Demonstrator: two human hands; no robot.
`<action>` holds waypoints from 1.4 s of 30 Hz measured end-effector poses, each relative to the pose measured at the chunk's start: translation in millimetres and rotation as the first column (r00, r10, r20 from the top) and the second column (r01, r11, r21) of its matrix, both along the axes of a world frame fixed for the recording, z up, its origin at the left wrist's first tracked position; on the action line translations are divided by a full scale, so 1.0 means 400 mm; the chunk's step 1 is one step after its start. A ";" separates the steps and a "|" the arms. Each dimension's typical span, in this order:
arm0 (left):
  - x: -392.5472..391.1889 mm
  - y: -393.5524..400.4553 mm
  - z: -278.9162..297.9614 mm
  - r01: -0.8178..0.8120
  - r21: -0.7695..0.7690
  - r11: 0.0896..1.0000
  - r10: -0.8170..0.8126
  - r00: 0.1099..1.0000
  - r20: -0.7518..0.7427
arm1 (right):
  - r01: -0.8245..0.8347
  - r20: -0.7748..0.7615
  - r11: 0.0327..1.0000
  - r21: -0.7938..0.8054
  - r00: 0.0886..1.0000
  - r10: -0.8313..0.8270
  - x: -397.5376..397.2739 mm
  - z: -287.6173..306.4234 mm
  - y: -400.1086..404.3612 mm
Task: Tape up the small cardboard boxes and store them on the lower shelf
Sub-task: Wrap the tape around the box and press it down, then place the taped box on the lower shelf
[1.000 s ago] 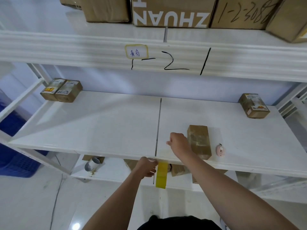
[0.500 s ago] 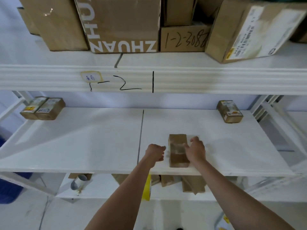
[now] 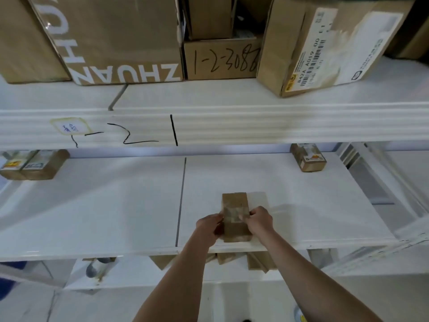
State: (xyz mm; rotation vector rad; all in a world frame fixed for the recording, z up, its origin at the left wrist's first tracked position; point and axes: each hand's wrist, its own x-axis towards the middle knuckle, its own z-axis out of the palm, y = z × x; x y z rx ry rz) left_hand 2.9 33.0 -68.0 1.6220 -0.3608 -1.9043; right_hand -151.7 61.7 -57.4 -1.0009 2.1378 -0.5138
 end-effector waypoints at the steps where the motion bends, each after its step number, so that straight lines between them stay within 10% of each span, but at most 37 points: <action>1: -0.002 0.006 -0.007 -0.013 0.002 1.000 0.013 0.999 -0.033 | 0.009 0.005 1.000 -0.005 1.000 -0.009 0.000 0.000 0.002; 14: -0.054 0.006 -0.030 -0.229 0.120 0.966 0.219 0.972 0.089 | 0.047 0.095 0.998 -0.039 0.995 -0.043 0.000 -0.017 0.010; 20: -0.048 -0.008 -0.028 -0.074 -0.046 0.996 0.083 0.971 0.225 | 0.032 0.098 0.999 -0.001 0.995 -0.032 -0.008 -0.012 0.002; 42: -0.070 -0.008 -0.009 -0.008 0.086 0.996 -0.008 0.983 0.181 | 0.089 0.129 0.996 0.021 0.987 -0.091 0.000 -0.008 0.003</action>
